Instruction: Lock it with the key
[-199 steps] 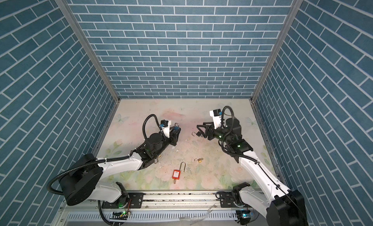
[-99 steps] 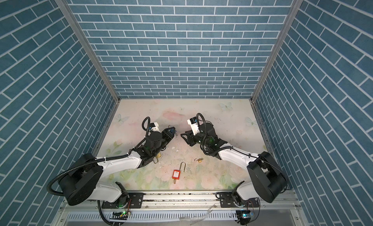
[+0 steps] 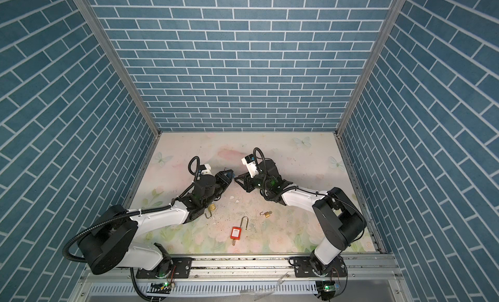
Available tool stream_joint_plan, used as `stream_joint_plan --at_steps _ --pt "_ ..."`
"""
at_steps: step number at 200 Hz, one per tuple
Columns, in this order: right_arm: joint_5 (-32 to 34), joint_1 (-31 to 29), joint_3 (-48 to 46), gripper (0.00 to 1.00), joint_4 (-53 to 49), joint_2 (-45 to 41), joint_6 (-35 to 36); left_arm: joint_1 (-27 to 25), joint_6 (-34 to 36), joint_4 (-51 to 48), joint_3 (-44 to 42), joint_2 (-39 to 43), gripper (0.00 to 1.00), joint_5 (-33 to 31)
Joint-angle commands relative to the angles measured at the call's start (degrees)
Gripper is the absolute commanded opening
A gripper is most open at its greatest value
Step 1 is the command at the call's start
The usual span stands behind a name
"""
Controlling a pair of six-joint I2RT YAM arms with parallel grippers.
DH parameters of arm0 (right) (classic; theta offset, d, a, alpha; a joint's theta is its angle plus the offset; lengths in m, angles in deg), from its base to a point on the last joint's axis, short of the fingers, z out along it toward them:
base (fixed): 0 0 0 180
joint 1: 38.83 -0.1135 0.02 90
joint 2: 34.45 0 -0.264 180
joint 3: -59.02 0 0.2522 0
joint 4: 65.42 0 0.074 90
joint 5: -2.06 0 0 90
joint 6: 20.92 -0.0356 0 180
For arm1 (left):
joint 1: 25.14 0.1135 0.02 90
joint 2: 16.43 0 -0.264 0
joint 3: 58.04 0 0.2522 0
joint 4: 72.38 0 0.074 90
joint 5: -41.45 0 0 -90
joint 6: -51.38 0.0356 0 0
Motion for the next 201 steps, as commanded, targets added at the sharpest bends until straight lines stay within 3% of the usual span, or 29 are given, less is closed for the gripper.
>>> stream_joint_plan --at_steps 1,63,98,122,154,182,201 --pt "-2.15 -0.45 2.04 0.20 1.03 1.64 -0.67 0.65 -0.52 1.90 0.91 0.34 0.00 -0.21" --pt "-2.81 -0.54 2.68 0.00 0.61 2.88 -0.38 1.55 -2.27 1.56 0.94 -0.02 0.00 1.61" --pt "-3.27 -0.59 2.42 0.00 0.27 2.76 -0.32 3.15 -2.98 1.47 1.44 -0.12 0.00 2.39" --pt "-3.89 -0.63 1.36 0.00 0.15 2.00 -0.16 6.47 -2.89 -0.04 2.18 0.81 0.00 1.78" --pt "-3.66 -0.63 -2.73 0.00 -0.18 -1.12 0.13 14.75 -3.80 -4.37 1.98 4.55 0.00 -1.94" --pt "-1.02 -0.50 -5.52 0.00 -2.32 -4.66 0.78 19.00 2.03 -10.06 3.83 7.41 0.00 -3.72" --pt "0.48 0.00 -4.20 0.00 -4.61 -4.61 0.34 19.14 10.70 -23.39 11.30 5.49 0.00 -2.24"
